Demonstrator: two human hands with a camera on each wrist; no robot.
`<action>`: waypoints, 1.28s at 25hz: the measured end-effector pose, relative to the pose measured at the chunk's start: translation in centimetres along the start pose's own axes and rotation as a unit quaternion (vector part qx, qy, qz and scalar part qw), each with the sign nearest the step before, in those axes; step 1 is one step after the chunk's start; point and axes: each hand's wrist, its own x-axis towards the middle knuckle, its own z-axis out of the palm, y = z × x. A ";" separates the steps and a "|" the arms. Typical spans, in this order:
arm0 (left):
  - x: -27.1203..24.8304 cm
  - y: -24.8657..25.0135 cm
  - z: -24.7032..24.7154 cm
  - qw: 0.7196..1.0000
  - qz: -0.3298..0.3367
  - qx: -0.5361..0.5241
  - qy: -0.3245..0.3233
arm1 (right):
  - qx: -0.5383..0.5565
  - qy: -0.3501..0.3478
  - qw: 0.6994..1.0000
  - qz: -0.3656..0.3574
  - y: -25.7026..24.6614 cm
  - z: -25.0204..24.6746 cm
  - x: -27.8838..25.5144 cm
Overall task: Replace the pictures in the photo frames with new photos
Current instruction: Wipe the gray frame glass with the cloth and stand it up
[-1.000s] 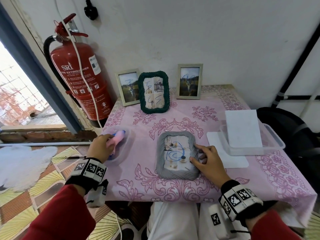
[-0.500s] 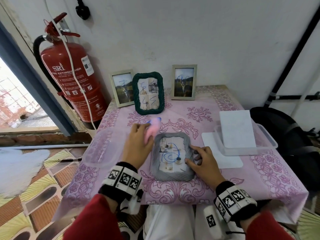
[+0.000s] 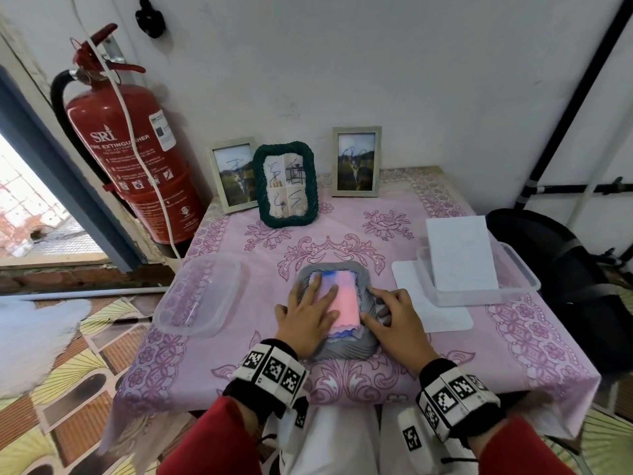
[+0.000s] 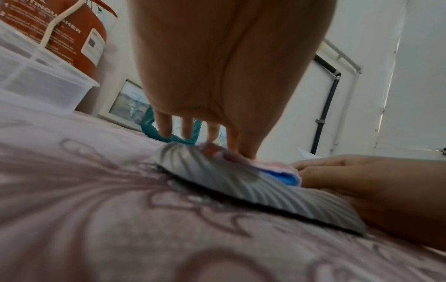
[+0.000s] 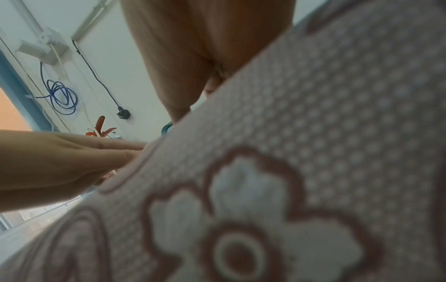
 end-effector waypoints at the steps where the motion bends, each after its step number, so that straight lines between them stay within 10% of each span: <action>1: -0.1 -0.1 -0.1 1.000 0.004 -0.009 -0.022 | 0.003 -0.007 1.000 0.007 -0.2 -0.1 0.0; 7: -1.2 -3.2 -3.3 0.995 0.016 -0.089 -0.038 | 0.005 -0.141 0.984 0.104 -2.5 -2.2 0.9; 12: -1.3 -5.1 -4.0 0.989 0.018 -0.052 -0.136 | -0.177 -0.184 0.963 -0.085 -7.2 -0.7 2.1; 18: -1.2 -5.9 -3.2 0.987 0.047 -0.064 -0.138 | -0.310 -0.280 0.901 -0.114 -7.5 1.4 5.4; 25: -0.6 -5.8 -2.7 0.995 0.072 -0.019 -0.066 | -0.253 -0.284 0.904 -0.194 -7.5 1.6 6.1; 32: -0.2 -5.7 -3.0 0.995 0.062 -0.003 -0.084 | -0.309 -0.337 0.836 -0.302 -6.4 -0.7 2.2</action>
